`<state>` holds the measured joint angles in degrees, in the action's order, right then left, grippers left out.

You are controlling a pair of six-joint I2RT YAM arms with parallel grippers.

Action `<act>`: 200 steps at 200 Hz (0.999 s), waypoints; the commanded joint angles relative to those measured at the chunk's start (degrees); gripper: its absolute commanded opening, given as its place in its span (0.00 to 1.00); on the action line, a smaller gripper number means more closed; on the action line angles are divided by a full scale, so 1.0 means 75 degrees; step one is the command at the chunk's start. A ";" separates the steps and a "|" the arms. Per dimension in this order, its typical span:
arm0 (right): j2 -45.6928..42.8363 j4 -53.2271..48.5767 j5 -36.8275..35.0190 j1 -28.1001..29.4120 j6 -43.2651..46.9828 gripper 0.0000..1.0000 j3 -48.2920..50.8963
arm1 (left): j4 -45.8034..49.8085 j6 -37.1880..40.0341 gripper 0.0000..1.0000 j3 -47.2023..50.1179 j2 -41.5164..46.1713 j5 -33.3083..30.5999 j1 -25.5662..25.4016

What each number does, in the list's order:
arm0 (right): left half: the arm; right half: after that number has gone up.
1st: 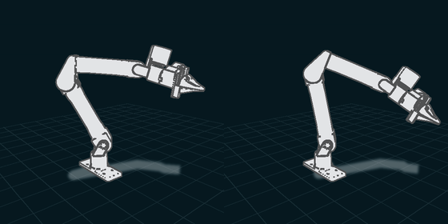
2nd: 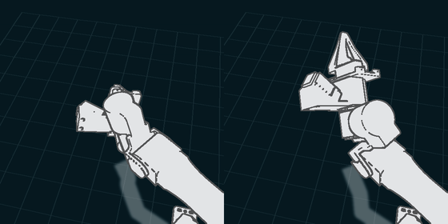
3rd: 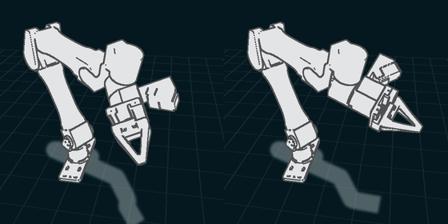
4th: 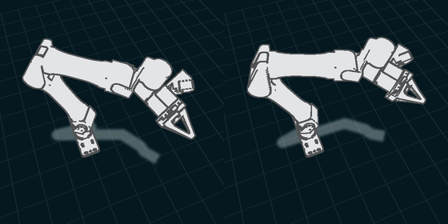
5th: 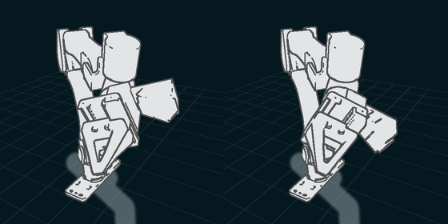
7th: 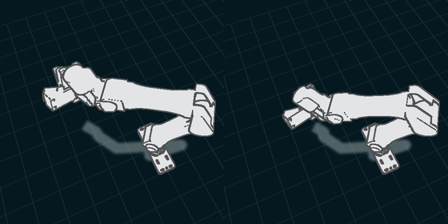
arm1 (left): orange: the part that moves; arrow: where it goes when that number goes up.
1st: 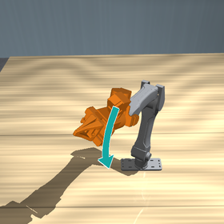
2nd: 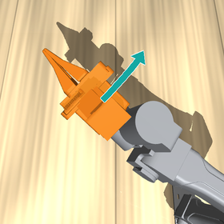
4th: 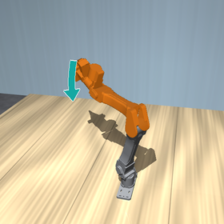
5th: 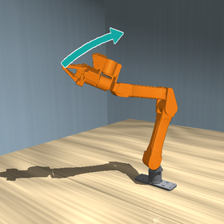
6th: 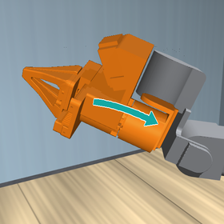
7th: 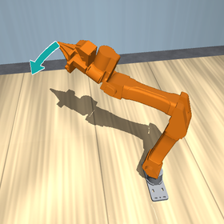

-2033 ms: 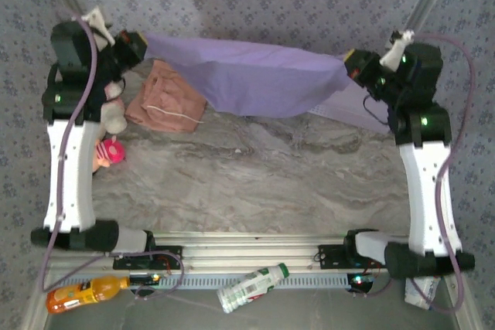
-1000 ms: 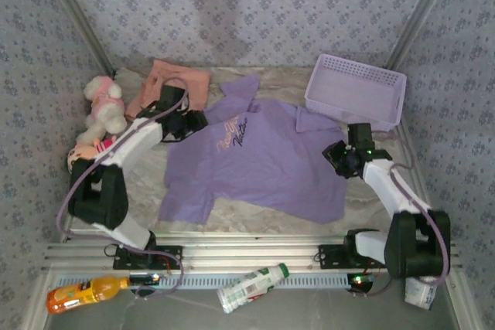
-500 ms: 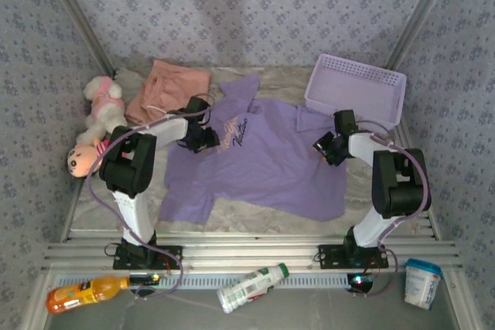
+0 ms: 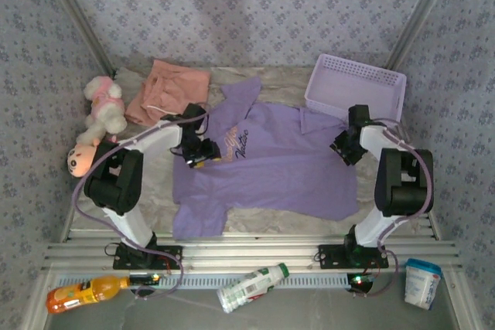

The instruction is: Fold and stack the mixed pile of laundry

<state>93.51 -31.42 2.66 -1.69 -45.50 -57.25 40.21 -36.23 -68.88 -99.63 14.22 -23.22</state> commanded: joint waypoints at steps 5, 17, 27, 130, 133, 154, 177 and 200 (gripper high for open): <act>-0.0406 -0.0717 -0.0622 0.0654 0.0660 0.44 -0.1071 | 0.0357 0.0240 0.65 -0.1919 -0.0533 -0.0304 0.0163; -0.0111 -0.0734 -0.0633 0.0972 0.0985 0.44 -0.1722 | 0.0226 0.0326 0.66 -0.2730 -0.1103 -0.0346 0.0235; 0.0245 -0.0821 -0.0737 0.1275 0.1190 0.44 -0.2220 | 0.0222 0.0362 0.64 -0.3445 -0.1656 -0.0436 0.0280; 0.3999 -0.2183 -0.1472 0.2328 0.2792 0.45 -0.5693 | 0.1284 0.0700 0.41 -0.7480 -0.5323 -0.0535 0.0319; 0.4074 -0.2230 -0.1495 0.2317 0.2814 0.45 -0.5732 | 0.1300 0.0694 0.40 -0.7490 -0.5368 -0.0545 0.0319; 0.4371 -0.2329 -0.1478 0.2165 0.2884 0.37 -0.5861 | 0.1422 0.0593 0.39 -0.7525 -0.5605 -0.0748 0.0357; 0.4434 -0.2376 -0.1479 0.1846 0.2922 0.14 -0.5957 | 0.1591 0.0475 0.39 -0.7515 -0.5778 -0.0981 0.0491; 0.4229 -0.2246 -0.1389 0.1478 0.3054 0.00 -0.5996 | 0.1829 0.0477 0.38 -0.7424 -0.5779 -0.1304 0.0653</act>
<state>126.21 -46.44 -6.90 12.62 -23.90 -100.29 49.41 -31.86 -124.38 -141.47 8.01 -20.14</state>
